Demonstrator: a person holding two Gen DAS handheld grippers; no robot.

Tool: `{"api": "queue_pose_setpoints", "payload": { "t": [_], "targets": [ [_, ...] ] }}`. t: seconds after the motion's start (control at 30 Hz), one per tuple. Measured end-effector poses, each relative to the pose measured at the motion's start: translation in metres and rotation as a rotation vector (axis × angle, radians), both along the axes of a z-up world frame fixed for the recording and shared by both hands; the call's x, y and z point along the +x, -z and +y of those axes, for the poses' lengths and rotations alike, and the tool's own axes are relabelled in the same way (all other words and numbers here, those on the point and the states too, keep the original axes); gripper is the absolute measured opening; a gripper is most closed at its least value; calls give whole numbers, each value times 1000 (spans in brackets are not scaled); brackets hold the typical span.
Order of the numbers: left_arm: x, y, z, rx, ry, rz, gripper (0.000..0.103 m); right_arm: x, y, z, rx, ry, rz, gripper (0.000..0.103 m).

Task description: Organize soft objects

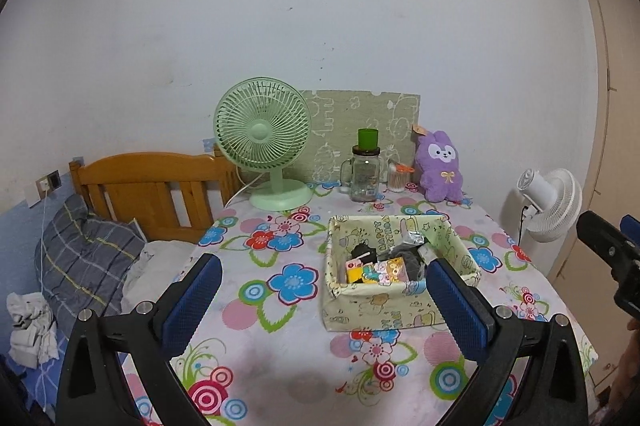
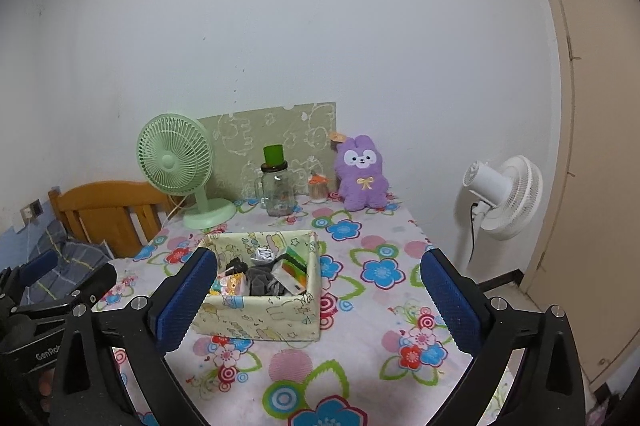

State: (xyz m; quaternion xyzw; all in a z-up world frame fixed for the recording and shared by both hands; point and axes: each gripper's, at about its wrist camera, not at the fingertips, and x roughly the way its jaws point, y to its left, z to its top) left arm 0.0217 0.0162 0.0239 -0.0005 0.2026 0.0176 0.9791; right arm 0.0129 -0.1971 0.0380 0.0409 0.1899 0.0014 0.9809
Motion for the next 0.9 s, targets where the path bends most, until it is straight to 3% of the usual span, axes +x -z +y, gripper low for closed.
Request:
{"api": "queue_pose_setpoints", "payload": {
  "t": [0.9],
  "targets": [
    [-15, -5, -1, -43, 13, -19, 103, -9, 3, -4, 10, 1, -1, 103]
  ]
}}
